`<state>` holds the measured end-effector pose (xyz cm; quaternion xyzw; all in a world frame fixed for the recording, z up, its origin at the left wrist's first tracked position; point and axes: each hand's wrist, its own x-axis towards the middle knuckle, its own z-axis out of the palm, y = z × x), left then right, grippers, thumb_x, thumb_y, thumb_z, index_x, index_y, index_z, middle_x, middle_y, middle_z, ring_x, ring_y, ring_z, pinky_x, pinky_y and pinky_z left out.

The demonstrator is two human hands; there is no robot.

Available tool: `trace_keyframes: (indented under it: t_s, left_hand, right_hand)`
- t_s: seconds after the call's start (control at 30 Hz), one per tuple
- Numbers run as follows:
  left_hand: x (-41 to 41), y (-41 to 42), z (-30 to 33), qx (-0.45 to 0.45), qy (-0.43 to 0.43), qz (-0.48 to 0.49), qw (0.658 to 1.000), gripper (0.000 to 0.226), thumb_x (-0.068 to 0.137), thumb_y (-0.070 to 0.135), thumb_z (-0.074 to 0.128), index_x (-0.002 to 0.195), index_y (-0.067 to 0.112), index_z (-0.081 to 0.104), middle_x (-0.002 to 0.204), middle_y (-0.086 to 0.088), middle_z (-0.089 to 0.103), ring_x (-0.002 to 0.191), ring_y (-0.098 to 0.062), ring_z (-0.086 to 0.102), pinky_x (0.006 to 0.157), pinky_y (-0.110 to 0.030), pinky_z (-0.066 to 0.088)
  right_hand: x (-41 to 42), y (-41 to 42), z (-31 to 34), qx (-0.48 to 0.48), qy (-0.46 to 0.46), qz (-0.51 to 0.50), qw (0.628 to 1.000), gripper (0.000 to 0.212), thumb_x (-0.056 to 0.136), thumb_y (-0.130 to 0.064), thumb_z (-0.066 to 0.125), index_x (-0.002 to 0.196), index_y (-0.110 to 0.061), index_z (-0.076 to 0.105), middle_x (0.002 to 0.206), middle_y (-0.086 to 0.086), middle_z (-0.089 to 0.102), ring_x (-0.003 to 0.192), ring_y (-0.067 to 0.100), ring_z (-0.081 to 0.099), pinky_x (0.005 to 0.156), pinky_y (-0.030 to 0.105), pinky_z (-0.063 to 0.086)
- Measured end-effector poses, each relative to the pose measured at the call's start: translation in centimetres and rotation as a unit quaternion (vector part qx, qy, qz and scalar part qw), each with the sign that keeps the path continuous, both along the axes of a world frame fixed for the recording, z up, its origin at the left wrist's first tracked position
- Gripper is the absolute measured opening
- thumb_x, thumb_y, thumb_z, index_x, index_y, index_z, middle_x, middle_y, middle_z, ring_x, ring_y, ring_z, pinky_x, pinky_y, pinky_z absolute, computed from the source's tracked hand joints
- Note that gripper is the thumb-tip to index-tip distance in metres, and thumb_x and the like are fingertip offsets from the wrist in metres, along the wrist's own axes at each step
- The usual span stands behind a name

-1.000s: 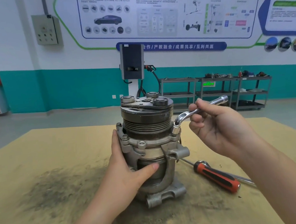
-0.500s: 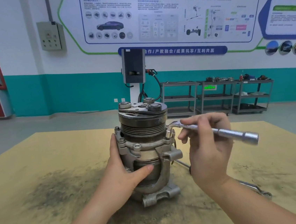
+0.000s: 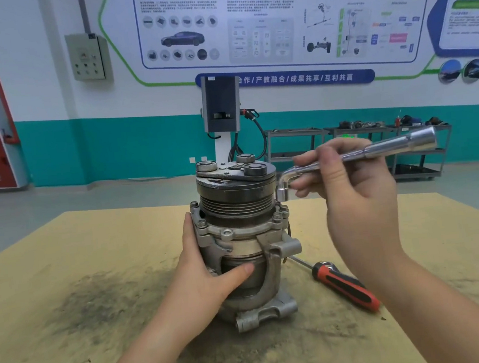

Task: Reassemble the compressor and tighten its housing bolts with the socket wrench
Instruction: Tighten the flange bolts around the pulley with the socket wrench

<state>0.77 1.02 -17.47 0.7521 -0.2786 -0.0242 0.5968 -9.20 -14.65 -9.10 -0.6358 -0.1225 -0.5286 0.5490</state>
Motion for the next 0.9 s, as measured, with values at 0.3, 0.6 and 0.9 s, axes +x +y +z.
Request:
trace_keyframes:
  t_s: [0.3, 0.6, 0.9]
  left_hand:
    - [0.4, -0.1, -0.4, -0.002, -0.005, 0.001, 1.0, 0.123, 0.073, 0.033, 0.084, 0.15, 0.051, -0.01, 0.142, 0.028, 0.043, 0.122, 0.006, 0.049, 0.096, -0.009, 0.038]
    - [0.5, -0.1, -0.5, -0.009, -0.006, -0.004, 1.0, 0.123, 0.073, 0.034, 0.084, 0.149, 0.053, -0.012, 0.142, 0.03, 0.043, 0.123, 0.009, 0.048, 0.098, -0.011, 0.036]
    - [0.9, -0.1, -0.9, -0.02, -0.01, -0.009, 1.0, 0.128, 0.071, 0.036, 0.085, 0.145, 0.057, -0.017, 0.142, 0.032, 0.041, 0.128, 0.008, 0.045, 0.105, -0.018, 0.034]
  right_hand:
    - [0.9, -1.1, 0.2, 0.293, 0.087, 0.176, 0.936, 0.013, 0.099, 0.002, 0.041, 0.095, -0.011, 0.042, 0.067, 0.013, 0.07, 0.048, 0.018, 0.061, 0.048, 0.024, 0.05]
    - [1.0, -2.6, 0.7, 0.347, 0.198, 0.247, 0.883, 0.014, 0.095, -0.004, 0.043, 0.088, 0.001, 0.054, 0.066, 0.01, 0.067, 0.048, 0.014, 0.058, 0.045, 0.02, 0.049]
    - [1.0, 0.2, -3.4, -0.09, -0.057, -0.019, 0.994, 0.024, 0.084, -0.006, 0.052, 0.09, -0.028, 0.057, 0.079, 0.003, 0.064, 0.06, 0.018, 0.06, 0.055, 0.025, 0.049]
